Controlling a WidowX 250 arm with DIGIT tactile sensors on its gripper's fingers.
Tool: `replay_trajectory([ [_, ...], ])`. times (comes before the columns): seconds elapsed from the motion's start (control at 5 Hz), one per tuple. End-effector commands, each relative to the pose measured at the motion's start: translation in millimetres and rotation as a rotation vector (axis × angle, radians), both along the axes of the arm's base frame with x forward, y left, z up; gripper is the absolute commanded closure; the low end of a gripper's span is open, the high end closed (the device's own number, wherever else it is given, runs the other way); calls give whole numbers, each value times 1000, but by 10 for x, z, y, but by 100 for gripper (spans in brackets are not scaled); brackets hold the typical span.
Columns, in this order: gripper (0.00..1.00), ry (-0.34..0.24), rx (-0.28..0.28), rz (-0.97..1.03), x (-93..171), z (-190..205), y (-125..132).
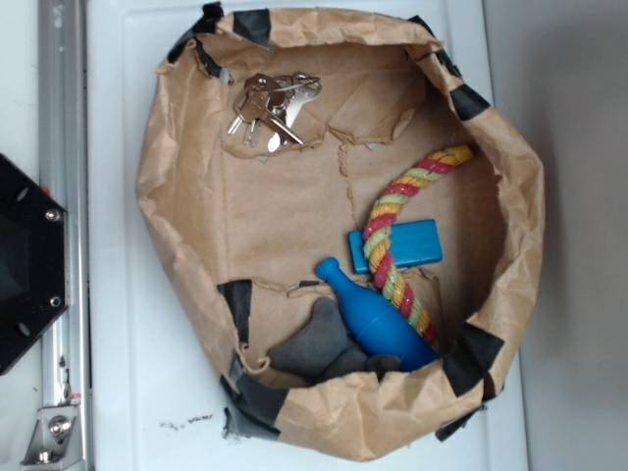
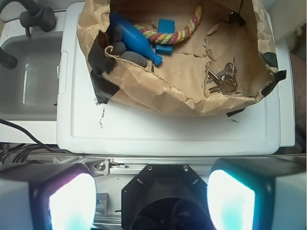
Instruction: Grab the silver keys.
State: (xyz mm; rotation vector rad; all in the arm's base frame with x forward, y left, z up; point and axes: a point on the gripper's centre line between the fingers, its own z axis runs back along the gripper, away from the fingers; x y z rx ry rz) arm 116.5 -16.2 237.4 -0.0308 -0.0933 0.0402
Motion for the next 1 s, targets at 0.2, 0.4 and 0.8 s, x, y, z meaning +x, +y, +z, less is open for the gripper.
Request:
replay_trajectory([
  [0.2,0,-121,43,60,500,-241,6],
  [0.4,0,-127,95,205,933,-388,125],
  [0.8,0,-109,173,474,1114,-682,552],
])
